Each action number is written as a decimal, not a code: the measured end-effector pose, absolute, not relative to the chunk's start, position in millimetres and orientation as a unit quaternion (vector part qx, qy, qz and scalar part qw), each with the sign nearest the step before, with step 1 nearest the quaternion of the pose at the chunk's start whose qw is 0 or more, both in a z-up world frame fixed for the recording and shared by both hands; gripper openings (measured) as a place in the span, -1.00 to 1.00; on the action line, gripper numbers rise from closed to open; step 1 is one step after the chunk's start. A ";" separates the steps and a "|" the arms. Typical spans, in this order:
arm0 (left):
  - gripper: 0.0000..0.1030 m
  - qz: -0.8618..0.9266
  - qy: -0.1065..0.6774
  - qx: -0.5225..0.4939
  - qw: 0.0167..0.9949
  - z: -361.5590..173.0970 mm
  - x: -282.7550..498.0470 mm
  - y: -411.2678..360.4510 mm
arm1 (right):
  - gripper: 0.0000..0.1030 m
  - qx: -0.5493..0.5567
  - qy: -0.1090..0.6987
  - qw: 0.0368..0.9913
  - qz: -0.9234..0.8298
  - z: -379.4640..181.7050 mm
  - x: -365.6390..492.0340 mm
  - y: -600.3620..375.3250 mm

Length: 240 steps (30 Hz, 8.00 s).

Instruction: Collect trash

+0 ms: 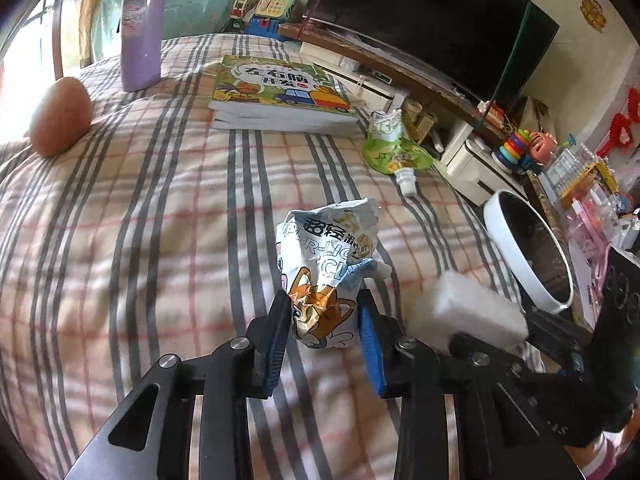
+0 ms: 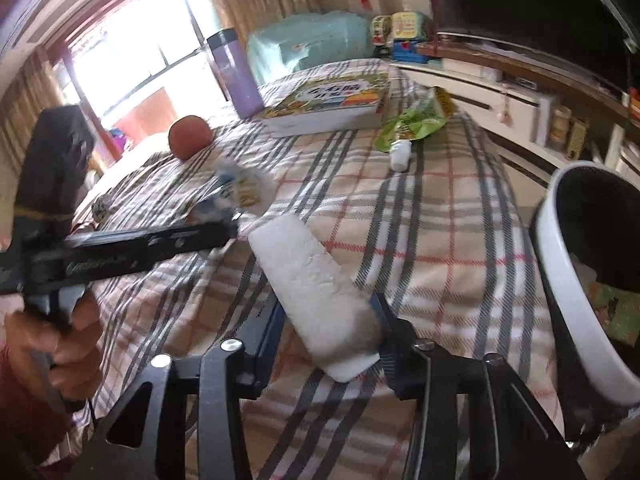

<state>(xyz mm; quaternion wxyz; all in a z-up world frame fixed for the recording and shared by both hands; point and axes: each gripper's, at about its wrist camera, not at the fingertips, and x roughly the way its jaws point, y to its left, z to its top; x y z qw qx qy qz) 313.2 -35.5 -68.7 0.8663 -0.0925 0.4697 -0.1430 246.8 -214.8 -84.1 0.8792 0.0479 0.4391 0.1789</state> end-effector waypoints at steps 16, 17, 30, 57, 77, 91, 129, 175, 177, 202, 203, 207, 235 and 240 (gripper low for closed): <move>-0.37 -0.184 0.464 -0.052 0.865 -52.8 258.4 -76.3 | -0.33 0.117 0.362 0.922 0.071 -47.6 181.0 -257.5; -0.37 -0.188 0.464 -0.050 0.864 -52.1 256.7 -79.9 | -0.33 0.119 0.360 0.923 0.065 -47.3 178.6 -260.9; -0.37 -0.224 0.461 -0.014 0.859 -44.2 249.9 -123.7 | -0.33 0.162 0.350 0.922 0.009 -47.8 159.0 -313.7; -0.36 -0.273 0.448 0.035 0.851 -37.4 279.5 -203.3 | -0.33 0.188 0.344 0.919 -0.047 -42.4 162.9 -381.4; -0.36 -0.280 0.449 0.052 0.847 -41.2 319.0 -247.4 | -0.33 0.176 0.366 0.912 -0.062 -38.7 199.1 -411.7; -0.36 -0.282 0.453 0.062 0.844 -44.6 344.5 -271.4 | -0.32 0.192 0.384 0.901 -0.061 -46.4 217.1 -424.9; -0.23 -0.278 0.465 0.085 0.836 -57.4 369.9 -300.3 | -0.26 0.194 0.406 0.891 -0.063 -51.2 241.6 -440.4; 0.99 -0.162 0.222 0.015 0.961 -12.0 107.8 -119.3 | 1.00 0.087 0.189 0.972 -0.111 20.3 52.9 -309.4; 0.99 -0.160 0.220 0.012 0.962 -19.0 102.0 -116.3 | 1.00 0.091 0.190 0.972 -0.109 12.4 48.6 -307.2; 0.99 -0.111 0.200 0.029 0.973 -30.3 83.1 -109.1 | 1.00 0.069 0.172 0.975 -0.124 1.2 37.5 -300.1; 0.99 -0.111 0.198 0.029 0.973 -30.6 82.6 -108.8 | 1.00 0.069 0.171 0.975 -0.124 1.6 37.3 -300.0; 0.99 -0.110 0.195 0.029 0.974 -31.0 82.0 -108.4 | 1.00 0.070 0.170 0.975 -0.122 2.3 37.0 -300.3; 0.98 -0.115 0.193 0.030 0.974 -33.1 81.1 -104.7 | 1.00 0.074 0.167 0.976 -0.115 4.1 36.9 -297.0; 0.98 -0.117 0.193 0.028 0.974 -33.5 80.8 -104.4 | 1.00 0.075 0.167 0.977 -0.113 4.0 38.0 -295.4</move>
